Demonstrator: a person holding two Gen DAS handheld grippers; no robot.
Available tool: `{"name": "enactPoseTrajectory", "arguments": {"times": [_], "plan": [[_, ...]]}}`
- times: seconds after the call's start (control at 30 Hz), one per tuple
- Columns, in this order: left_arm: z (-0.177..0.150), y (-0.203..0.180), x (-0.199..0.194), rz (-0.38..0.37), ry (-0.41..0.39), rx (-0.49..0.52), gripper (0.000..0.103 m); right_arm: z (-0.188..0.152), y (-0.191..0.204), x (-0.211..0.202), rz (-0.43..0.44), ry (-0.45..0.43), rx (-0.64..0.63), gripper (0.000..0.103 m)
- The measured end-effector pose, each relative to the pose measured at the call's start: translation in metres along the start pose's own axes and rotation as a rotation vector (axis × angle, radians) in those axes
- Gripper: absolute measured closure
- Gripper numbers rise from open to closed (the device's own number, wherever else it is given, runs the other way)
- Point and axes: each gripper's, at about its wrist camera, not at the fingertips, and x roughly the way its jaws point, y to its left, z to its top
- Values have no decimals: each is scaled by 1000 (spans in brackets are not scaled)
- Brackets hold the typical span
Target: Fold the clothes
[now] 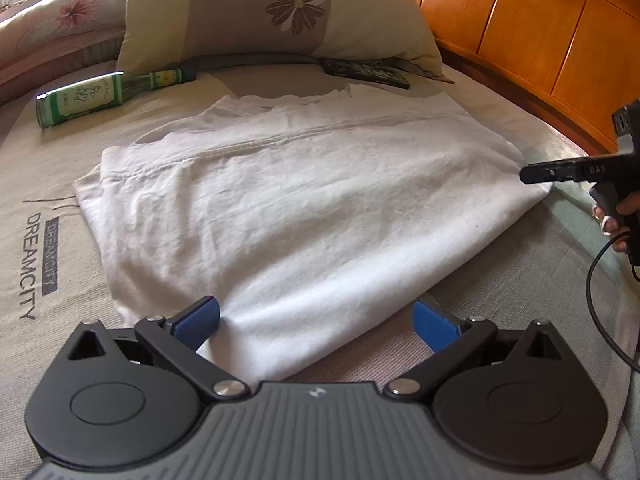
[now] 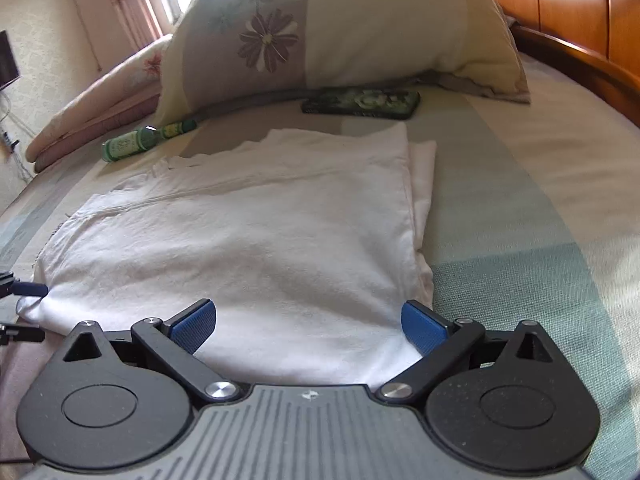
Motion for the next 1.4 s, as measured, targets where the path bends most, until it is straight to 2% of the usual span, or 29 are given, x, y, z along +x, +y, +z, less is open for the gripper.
{"name": "enactPoseTrajectory", "arguments": {"times": [0.1,0.23,0.33,0.5,0.57,0.67,1.0,1.07,1.2,1.3,1.4], "plan": [[-3,6,-8,25,-1,-14,1,-12,7,-8,-14,12,-56,2],[5,-4,-16,64,-23,45,1,-8,26,-12,-60,45,-126,2],[13,-30,-21,121,-42,208,1,-5,46,-16,-70,30,-235,2],[4,-81,-14,240,-17,594,1,-18,91,-11,-180,59,-609,1],[-4,-91,-9,282,-1,698,1,-28,102,-7,-233,59,-756,1],[-6,-103,-2,320,-11,764,1,-41,116,0,-296,51,-940,0],[15,-154,41,397,-77,1013,1,-49,169,29,-336,-96,-1258,0],[18,-160,49,408,-82,1049,0,-50,174,32,-341,-113,-1302,0],[13,-162,52,452,-88,1138,0,-42,166,33,-343,-100,-1273,0],[3,-146,50,518,-70,1190,0,-41,148,30,-372,-82,-1250,0],[1,-120,44,586,-24,1147,0,-43,128,25,-427,-54,-1254,0]]}}
